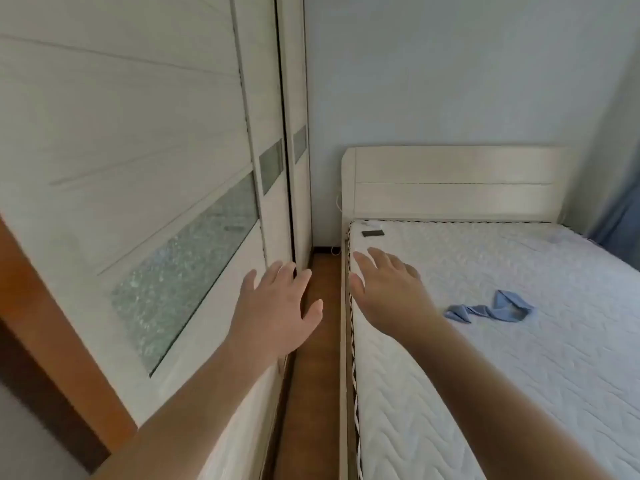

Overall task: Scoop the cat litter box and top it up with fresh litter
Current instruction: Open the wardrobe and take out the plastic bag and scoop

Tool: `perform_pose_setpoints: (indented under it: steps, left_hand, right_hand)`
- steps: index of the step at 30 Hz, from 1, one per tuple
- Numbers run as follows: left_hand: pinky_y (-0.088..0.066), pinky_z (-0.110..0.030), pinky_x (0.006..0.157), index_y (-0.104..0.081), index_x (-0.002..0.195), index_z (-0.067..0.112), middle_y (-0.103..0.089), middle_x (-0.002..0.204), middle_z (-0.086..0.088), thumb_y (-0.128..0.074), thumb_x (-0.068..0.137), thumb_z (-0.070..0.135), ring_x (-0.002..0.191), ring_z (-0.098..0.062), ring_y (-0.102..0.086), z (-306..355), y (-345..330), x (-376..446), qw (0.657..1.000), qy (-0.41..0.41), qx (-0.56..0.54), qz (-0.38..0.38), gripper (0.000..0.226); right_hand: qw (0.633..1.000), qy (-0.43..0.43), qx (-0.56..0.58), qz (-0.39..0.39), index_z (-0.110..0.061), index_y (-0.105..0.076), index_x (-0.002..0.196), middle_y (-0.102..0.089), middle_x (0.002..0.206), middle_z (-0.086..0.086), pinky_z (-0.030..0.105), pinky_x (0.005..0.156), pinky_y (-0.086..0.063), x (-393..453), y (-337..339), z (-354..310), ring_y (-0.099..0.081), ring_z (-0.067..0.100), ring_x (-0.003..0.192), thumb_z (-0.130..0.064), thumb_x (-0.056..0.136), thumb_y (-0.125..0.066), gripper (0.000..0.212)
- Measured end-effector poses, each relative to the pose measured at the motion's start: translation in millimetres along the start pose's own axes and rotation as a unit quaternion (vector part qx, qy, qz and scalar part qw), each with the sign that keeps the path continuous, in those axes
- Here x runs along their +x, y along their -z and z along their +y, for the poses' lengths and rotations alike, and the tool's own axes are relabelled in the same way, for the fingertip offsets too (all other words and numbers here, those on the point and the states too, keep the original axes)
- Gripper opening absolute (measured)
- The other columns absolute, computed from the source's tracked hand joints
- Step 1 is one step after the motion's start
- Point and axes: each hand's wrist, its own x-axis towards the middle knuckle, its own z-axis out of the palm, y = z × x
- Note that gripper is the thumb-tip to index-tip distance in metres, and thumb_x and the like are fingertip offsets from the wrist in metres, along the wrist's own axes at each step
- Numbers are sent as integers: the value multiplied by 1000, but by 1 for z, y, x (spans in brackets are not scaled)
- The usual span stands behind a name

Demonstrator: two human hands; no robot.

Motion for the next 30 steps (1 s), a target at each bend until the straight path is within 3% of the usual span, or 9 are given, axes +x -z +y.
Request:
perform_pose_setpoints:
  steps: [5, 10, 20, 25, 28, 30]
  left_hand:
    - [-5, -47, 120, -12, 154, 29, -10, 163, 0, -18, 97, 58, 150, -18, -2, -45, -12, 0, 997, 63, 33, 9, 65]
    - [-6, -47, 120, -13, 154, 26, -13, 162, -2, -19, 97, 57, 150, -22, -4, -81, -13, 5, 993, 101, 66, 10, 65]
    - [-3, -46, 120, -10, 155, 24, -11, 163, -5, -17, 98, 54, 150, -24, -2, -110, -27, 3, 984, 147, 104, -4, 64]
    - [-16, -49, 118, -29, 151, 22, -29, 158, -8, 4, 86, 54, 148, -27, -20, -108, -36, -9, 969, 200, 144, -29, 81]
    - [-36, -51, 109, -54, 137, 18, -53, 141, -11, -17, 89, 52, 135, -30, -44, -107, -39, -13, 958, 246, 145, -25, 70]
    - [-43, -51, 104, -60, 132, 15, -60, 133, -13, -27, 88, 49, 128, -31, -53, -108, -41, -16, 952, 264, 152, -24, 64]
  right_hand:
    - [997, 71, 24, -12, -22, -28, 146, -34, 150, 4, 40, 110, -26, 42, -30, -42, -31, 23, 137, -39, 101, -24, 49]
    - [991, 133, 18, -11, -22, -24, 149, -23, 156, 4, 43, 113, -23, 83, -46, -79, -23, 23, 142, -39, 101, -23, 51]
    - [972, 211, 61, -85, -21, -18, 151, -18, 158, 5, 44, 113, -22, 134, -82, -131, -22, 25, 143, -38, 102, -22, 53]
    - [951, 259, 131, -105, -21, -12, 153, -19, 158, 6, 43, 115, -17, 154, -105, -160, -19, 25, 144, -39, 101, -20, 55]
    - [931, 273, 197, -142, -22, -6, 154, -14, 160, 5, 44, 117, -12, 159, -117, -178, -13, 25, 146, -40, 102, -19, 57]
    - [912, 279, 249, -169, -23, -1, 154, -7, 161, 5, 46, 117, -10, 160, -123, -189, -10, 25, 147, -40, 101, -21, 58]
